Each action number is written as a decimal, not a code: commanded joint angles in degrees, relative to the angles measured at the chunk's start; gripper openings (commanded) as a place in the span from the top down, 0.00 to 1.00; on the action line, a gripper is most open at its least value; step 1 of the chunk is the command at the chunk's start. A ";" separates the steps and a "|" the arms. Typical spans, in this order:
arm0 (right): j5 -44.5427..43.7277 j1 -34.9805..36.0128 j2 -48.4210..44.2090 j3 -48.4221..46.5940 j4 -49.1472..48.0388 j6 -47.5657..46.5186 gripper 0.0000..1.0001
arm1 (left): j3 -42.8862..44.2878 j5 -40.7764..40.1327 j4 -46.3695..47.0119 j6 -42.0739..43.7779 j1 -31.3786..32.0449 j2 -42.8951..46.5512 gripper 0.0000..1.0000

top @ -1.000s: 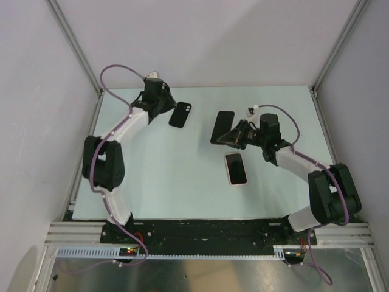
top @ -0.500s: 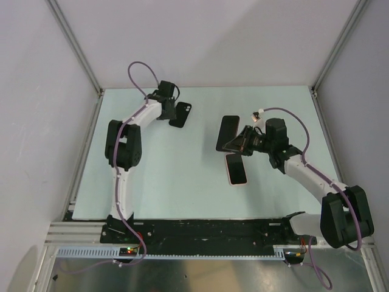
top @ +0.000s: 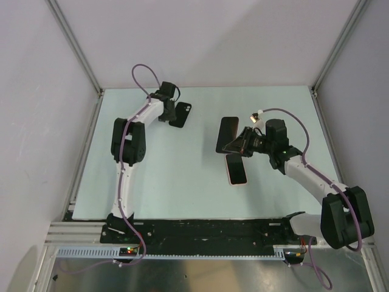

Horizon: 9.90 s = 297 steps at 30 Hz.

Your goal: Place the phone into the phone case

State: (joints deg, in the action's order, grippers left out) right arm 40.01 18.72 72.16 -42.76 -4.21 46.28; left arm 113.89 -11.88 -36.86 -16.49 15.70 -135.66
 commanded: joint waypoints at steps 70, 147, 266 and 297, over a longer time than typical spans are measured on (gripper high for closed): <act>0.17 22.64 44.03 -33.92 17.35 -21.18 1.00 | -72.46 9.88 17.40 -39.72 4.81 59.27 0.85; -31.02 27.16 44.01 -41.78 32.64 -26.73 0.77 | -65.71 16.90 24.13 -36.60 5.25 40.59 1.00; -1.67 14.30 63.53 -58.70 19.11 -23.51 0.74 | -71.41 14.29 22.86 -40.04 20.02 47.66 1.00; -17.74 7.17 41.06 -27.28 0.94 -7.42 0.78 | -66.00 15.03 17.48 -31.99 5.83 45.64 1.00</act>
State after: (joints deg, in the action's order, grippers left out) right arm 25.54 28.69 115.48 -69.30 3.86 34.00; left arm 48.93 6.55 -21.52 -49.84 22.00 -92.99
